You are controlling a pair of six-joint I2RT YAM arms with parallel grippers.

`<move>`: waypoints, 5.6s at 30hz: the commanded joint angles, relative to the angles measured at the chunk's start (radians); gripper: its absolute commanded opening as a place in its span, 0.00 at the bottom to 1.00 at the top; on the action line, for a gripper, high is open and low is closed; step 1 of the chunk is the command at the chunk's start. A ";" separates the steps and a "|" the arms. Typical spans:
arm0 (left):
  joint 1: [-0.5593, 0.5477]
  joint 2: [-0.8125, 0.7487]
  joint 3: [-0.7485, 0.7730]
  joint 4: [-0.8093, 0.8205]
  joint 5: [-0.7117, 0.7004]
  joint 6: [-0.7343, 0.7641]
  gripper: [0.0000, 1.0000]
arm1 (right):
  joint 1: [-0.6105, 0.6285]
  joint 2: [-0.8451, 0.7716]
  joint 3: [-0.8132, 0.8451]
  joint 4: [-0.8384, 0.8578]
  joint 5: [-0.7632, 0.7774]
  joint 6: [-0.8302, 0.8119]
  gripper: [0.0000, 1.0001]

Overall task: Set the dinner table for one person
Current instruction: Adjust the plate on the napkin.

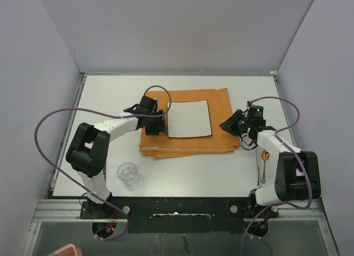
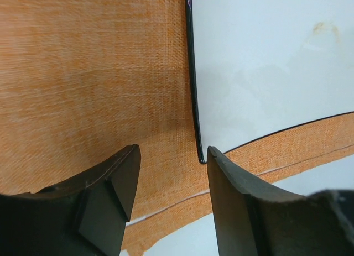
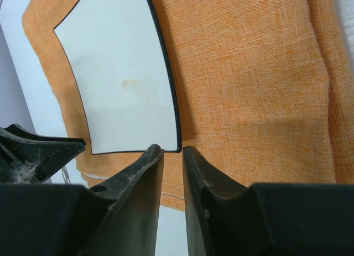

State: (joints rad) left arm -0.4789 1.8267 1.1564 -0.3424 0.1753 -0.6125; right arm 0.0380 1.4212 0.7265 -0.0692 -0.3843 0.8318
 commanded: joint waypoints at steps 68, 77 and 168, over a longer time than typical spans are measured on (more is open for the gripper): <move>0.039 -0.021 0.194 0.049 -0.126 0.030 0.47 | 0.016 0.054 0.126 -0.063 -0.024 -0.117 0.41; 0.073 -0.304 0.037 0.005 -0.351 0.092 0.49 | 0.011 0.119 0.221 -0.157 0.038 -0.167 0.43; 0.123 0.117 -0.034 0.375 0.339 -0.140 0.33 | 0.183 0.322 0.363 -0.304 0.087 -0.204 0.19</move>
State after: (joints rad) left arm -0.3645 1.9358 1.1267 -0.0025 0.4915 -0.7631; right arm 0.2096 1.7290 1.0424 -0.3820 -0.3038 0.6182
